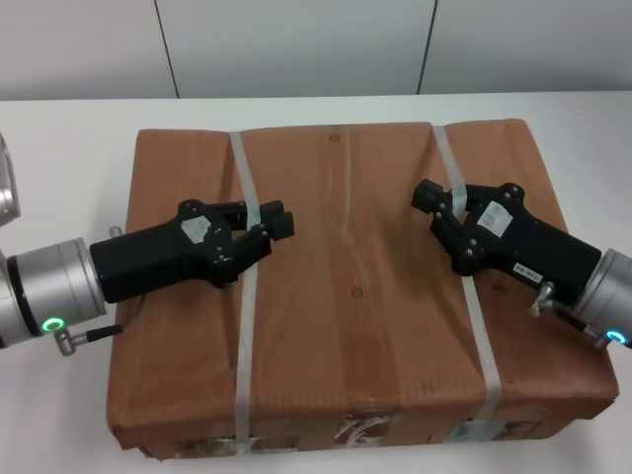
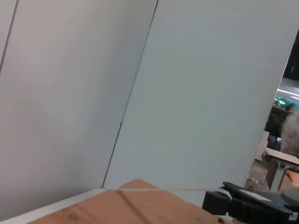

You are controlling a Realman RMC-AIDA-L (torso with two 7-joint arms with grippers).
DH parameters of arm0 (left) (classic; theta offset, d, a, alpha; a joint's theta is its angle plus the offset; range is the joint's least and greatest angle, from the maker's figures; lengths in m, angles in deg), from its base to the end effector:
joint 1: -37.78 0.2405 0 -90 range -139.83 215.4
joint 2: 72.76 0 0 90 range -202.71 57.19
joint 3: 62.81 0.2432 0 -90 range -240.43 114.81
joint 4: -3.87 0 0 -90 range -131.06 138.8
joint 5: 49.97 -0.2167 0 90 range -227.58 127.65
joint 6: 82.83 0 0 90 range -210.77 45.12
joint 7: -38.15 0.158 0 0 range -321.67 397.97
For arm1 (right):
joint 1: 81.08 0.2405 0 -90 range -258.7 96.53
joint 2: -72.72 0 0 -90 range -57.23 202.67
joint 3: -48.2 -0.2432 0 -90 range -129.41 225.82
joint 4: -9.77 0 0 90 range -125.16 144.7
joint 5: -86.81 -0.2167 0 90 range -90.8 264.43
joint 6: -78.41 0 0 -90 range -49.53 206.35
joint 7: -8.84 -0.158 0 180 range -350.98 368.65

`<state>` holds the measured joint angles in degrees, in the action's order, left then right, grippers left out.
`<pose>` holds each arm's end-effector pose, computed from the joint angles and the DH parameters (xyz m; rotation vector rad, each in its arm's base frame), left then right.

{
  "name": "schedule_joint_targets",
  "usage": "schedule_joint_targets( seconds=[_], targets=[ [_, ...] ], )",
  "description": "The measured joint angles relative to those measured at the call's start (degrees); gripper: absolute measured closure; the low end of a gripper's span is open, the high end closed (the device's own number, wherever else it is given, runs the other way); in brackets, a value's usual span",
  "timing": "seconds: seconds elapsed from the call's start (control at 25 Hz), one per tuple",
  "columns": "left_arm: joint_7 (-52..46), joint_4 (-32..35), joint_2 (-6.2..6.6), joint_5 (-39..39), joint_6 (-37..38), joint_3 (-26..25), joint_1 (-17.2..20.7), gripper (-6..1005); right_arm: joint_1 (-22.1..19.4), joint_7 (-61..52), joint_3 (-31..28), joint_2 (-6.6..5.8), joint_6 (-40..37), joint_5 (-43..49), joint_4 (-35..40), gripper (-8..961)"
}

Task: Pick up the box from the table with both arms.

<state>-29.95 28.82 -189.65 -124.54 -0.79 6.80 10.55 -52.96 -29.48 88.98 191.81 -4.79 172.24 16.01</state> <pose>-0.2296 0.3231 -0.0425 -2.6165 -0.6153 -1.0348 0.2678 0.3055 -0.0550 -2.3115 0.4508 0.9900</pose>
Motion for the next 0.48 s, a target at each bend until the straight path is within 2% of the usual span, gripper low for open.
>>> schedule_joint_targets(
  seconds=[0.48],
  targets=[
    [-0.2,0.9,0.00,0.0,0.0,0.0,0.5,828,0.0,0.0,0.0,0.00,-0.2,0.0,0.0,916]
  ],
)
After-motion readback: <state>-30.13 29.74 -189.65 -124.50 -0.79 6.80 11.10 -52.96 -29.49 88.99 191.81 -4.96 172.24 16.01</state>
